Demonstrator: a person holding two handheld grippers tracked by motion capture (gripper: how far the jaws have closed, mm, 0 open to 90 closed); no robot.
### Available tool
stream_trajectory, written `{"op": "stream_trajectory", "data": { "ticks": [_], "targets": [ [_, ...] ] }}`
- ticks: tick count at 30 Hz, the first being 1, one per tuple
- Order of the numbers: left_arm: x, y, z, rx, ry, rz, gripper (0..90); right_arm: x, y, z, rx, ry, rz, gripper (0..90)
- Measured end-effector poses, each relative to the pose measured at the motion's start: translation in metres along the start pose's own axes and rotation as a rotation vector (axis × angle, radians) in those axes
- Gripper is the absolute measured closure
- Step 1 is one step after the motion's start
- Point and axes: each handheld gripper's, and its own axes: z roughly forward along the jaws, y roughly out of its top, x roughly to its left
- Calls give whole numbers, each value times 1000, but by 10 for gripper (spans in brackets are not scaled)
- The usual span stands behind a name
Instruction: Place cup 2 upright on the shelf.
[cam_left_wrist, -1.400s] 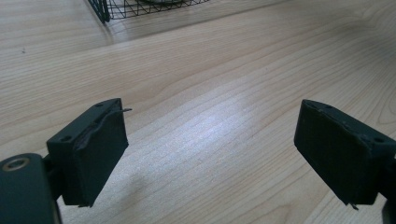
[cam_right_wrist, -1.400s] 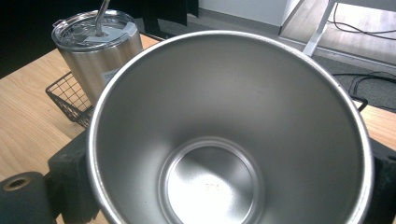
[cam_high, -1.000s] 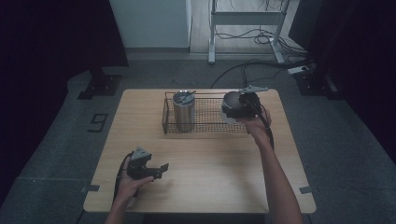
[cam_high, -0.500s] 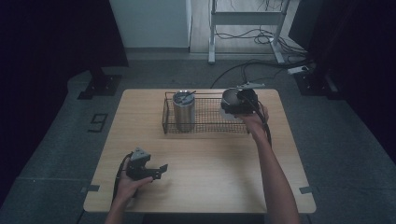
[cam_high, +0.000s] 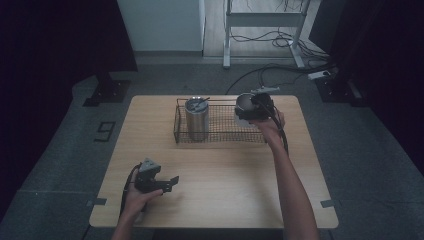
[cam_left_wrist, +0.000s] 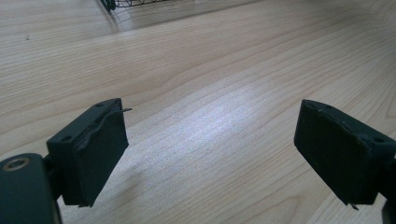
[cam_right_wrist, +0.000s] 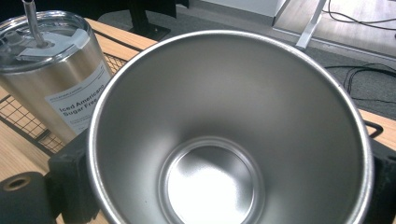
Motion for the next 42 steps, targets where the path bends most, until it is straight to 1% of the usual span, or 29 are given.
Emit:
{"op": "stream_trajectory", "data": {
  "ticks": [8, 17, 31, 42],
  "targets": [
    [1, 0, -1, -5, -1, -2, 98, 0, 7, 9, 18, -11, -6, 70],
    [2, 0, -2, -9, -3, -5, 97, -2, 12, 19, 28, -17, 3, 69],
    [2, 0, -2, -10, -2, -3, 98, -8, 6, 44, 77, -29, 14, 69],
    [2, 0, -2, -7, 0, 3, 98, -11, -1, 56, 102, -30, 15, 69]
  ]
}}
